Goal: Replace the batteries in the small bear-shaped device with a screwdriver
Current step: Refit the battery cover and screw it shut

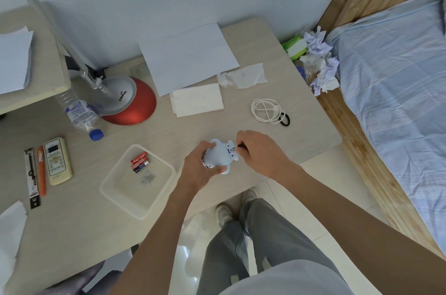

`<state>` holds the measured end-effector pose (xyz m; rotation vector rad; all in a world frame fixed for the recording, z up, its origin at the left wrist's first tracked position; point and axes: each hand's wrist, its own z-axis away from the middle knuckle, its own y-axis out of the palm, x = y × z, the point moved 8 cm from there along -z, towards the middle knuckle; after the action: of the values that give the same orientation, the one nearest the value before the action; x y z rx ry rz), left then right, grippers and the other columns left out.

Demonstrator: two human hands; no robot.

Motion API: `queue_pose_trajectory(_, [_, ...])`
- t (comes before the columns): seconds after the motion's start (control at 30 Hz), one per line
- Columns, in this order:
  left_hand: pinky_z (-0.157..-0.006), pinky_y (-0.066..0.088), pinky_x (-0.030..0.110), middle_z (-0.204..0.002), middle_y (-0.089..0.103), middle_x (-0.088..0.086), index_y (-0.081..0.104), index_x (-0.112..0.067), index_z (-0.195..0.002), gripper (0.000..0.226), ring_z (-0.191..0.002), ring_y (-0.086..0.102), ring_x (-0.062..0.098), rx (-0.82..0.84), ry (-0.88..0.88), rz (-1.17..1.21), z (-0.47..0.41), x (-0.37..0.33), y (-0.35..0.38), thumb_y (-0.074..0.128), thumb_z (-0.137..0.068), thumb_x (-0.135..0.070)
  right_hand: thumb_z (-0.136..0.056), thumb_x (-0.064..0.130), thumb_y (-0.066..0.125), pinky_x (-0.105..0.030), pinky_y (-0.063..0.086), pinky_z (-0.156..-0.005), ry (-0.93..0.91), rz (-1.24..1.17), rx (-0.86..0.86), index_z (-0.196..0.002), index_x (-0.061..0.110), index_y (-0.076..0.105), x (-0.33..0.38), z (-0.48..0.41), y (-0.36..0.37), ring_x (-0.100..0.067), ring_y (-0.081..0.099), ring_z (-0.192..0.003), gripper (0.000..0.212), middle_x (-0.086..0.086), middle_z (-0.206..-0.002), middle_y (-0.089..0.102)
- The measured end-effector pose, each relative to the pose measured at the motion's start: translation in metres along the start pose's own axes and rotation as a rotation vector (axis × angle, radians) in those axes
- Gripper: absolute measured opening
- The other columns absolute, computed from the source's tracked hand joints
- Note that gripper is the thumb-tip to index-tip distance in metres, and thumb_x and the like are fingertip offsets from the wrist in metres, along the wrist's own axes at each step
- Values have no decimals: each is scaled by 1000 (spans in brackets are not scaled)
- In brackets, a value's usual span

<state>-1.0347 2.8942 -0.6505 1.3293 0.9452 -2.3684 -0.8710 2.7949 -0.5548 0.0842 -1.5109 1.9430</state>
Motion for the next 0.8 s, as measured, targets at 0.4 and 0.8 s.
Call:
queue_pose_trajectory(0.4, [-70, 49, 7, -112, 68, -8, 61, -34, -121, 67, -98, 65, 4, -13, 5, -2, 0, -2, -1, 103, -69, -26, -103, 16, 53, -44, 55, -70, 9, -93, -60, -100, 12, 62, 6, -13, -5, -25, 63, -79, 10, -4, -90, 67])
queue_pose_trajectory(0.8, [-76, 52, 11, -113, 67, -20, 64, -29, -126, 71, -101, 66, 2, -15, -9, 21, 2, -1, 0, 104, -68, -27, -109, 43, 54, -35, 36, -61, 126, 60, 30, -87, 12, 50, -9, -17, -6, -27, 51, -73, 38, -2, -76, 44])
